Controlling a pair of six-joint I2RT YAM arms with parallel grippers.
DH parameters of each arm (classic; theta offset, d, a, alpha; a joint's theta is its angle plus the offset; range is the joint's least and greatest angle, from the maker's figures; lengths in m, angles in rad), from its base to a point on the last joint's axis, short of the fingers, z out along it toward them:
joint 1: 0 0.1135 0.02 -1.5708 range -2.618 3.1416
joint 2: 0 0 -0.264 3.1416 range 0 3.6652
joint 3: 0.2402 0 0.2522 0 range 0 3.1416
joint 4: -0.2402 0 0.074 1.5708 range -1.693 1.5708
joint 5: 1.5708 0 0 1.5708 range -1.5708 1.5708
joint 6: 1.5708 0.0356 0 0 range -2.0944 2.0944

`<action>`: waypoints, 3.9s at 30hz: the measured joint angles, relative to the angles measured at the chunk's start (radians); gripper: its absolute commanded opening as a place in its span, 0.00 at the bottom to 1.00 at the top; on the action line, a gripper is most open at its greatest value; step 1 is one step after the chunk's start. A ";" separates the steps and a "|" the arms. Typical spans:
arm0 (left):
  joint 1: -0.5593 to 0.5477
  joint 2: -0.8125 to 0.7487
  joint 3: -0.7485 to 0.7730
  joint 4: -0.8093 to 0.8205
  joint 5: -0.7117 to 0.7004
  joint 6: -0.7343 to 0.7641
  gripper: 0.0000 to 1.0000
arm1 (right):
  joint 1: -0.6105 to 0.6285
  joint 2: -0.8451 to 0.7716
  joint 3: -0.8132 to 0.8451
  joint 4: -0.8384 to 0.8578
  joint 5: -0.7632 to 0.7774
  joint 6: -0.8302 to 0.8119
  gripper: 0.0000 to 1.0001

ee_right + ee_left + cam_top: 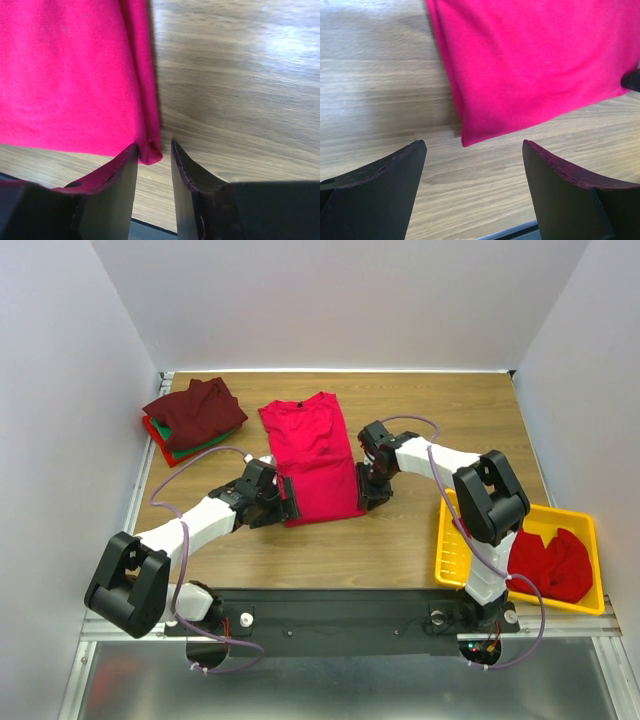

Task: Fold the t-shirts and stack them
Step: Fold the tshirt

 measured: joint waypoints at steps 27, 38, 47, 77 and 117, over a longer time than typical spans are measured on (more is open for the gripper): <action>-0.034 0.074 -0.013 0.004 -0.036 -0.031 0.67 | 0.031 0.008 -0.014 0.005 -0.046 0.000 0.27; -0.039 0.143 0.028 0.035 -0.058 -0.018 0.31 | 0.031 0.008 -0.017 0.007 -0.046 0.000 0.25; -0.040 0.148 0.027 0.036 -0.051 -0.017 0.00 | 0.031 0.009 -0.024 0.007 -0.051 -0.001 0.00; -0.164 -0.300 0.076 -0.368 0.451 -0.201 0.00 | 0.045 -0.464 -0.032 -0.546 -0.222 -0.068 0.00; 0.174 -0.005 0.150 -0.197 0.471 -0.124 0.00 | -0.020 0.055 0.487 -0.414 0.052 -0.089 0.00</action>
